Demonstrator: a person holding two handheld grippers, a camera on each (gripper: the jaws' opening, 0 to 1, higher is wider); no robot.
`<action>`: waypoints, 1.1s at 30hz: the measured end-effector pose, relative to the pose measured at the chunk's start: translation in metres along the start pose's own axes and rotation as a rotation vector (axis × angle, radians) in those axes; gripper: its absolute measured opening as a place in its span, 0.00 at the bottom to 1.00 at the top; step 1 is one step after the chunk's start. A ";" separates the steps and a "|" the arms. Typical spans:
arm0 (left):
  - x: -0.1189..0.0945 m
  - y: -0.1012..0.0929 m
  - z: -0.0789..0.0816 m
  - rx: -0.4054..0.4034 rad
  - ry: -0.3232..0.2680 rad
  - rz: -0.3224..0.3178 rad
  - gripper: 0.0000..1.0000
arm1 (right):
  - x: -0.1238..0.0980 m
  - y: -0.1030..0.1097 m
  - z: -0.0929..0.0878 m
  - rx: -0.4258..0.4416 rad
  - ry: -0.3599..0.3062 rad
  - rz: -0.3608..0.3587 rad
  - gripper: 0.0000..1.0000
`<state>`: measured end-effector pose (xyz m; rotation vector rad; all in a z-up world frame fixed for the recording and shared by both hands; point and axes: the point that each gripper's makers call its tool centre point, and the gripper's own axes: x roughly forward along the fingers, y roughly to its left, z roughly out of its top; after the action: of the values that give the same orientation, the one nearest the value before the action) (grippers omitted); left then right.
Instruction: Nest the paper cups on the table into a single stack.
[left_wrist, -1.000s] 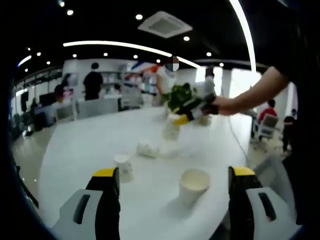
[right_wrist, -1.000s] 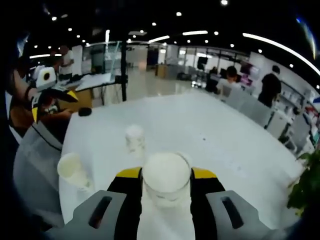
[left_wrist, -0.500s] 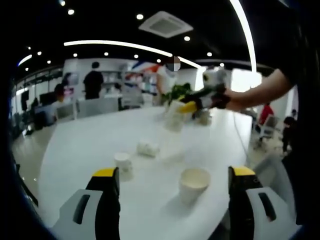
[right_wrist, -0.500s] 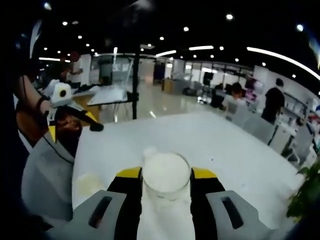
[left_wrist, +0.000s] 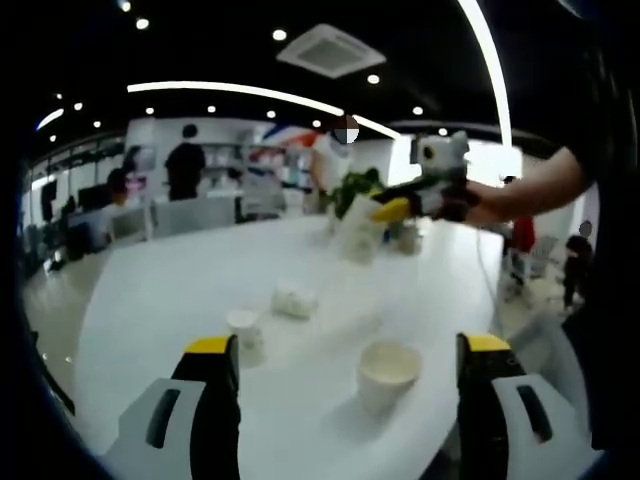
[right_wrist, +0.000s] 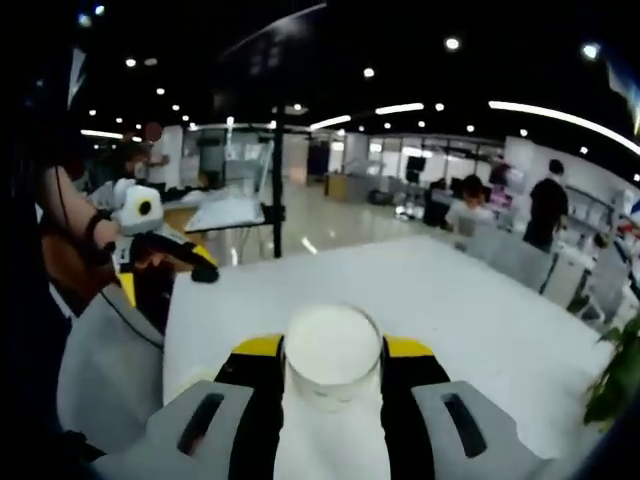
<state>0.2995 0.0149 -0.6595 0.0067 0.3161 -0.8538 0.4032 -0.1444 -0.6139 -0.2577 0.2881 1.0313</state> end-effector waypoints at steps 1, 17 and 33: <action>0.001 0.000 0.001 -0.001 0.001 0.001 0.89 | -0.002 0.002 0.002 0.006 -0.010 -0.001 0.34; 0.002 0.006 0.019 -0.050 -0.060 0.015 0.90 | -0.017 0.048 0.025 0.044 -0.119 0.032 0.34; 0.010 -0.018 0.033 -0.006 -0.065 -0.040 0.88 | -0.014 0.071 0.028 0.172 -0.195 0.060 0.34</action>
<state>0.3016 -0.0088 -0.6289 -0.0326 0.2588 -0.8911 0.3377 -0.1109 -0.5881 0.0074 0.2071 1.0752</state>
